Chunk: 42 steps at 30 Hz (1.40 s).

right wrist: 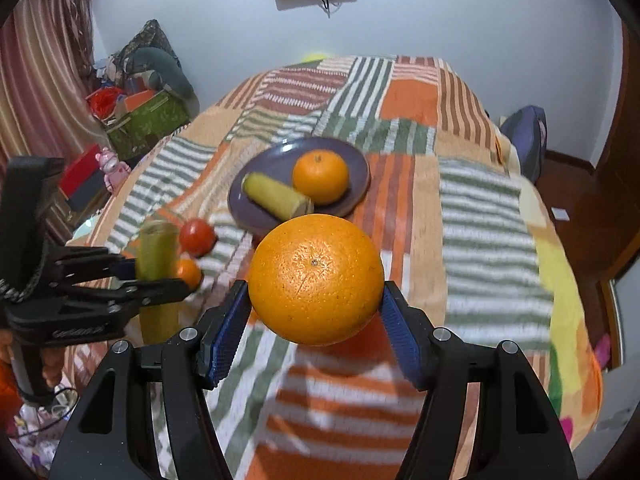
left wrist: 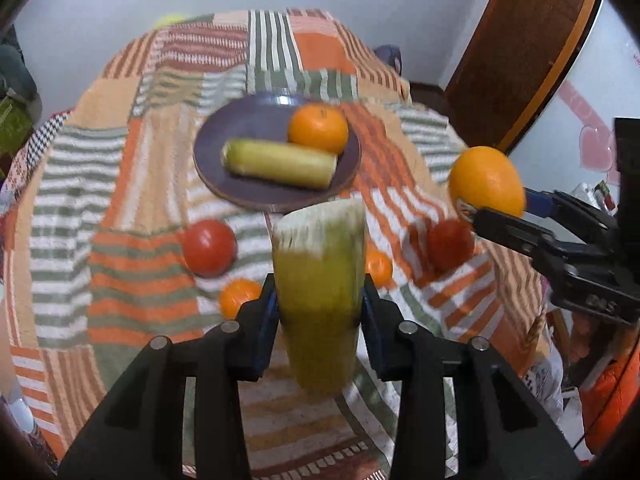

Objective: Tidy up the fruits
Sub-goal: 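Carry the cylinder and orange to the plate and set them down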

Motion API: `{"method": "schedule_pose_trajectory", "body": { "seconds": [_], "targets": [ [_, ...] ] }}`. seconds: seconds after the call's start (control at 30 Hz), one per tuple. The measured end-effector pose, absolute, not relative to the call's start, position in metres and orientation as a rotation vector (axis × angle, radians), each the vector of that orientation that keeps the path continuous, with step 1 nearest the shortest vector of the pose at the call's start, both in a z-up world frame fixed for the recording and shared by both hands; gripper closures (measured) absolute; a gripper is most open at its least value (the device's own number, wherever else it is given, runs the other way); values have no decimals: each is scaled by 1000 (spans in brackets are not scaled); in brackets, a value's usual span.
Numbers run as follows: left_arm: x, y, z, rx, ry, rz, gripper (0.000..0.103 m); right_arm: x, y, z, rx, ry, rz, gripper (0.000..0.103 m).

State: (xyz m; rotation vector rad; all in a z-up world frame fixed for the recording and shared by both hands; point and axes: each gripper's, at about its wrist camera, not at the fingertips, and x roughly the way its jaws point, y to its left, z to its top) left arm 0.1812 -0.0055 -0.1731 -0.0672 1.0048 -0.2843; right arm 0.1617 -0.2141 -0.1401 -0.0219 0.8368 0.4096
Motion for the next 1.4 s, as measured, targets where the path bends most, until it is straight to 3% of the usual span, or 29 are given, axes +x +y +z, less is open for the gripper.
{"method": "schedule_pose_trajectory", "body": {
  "seconds": [0.53, 1.4],
  "targets": [
    [261, 35, -127, -68, 876, -207, 66, 229, -186, -107, -93, 754, 427, 41],
    [370, 41, -172, 76, 896, -76, 67, 346, -132, -157, -219, 887, 470, 41]
  ]
}}
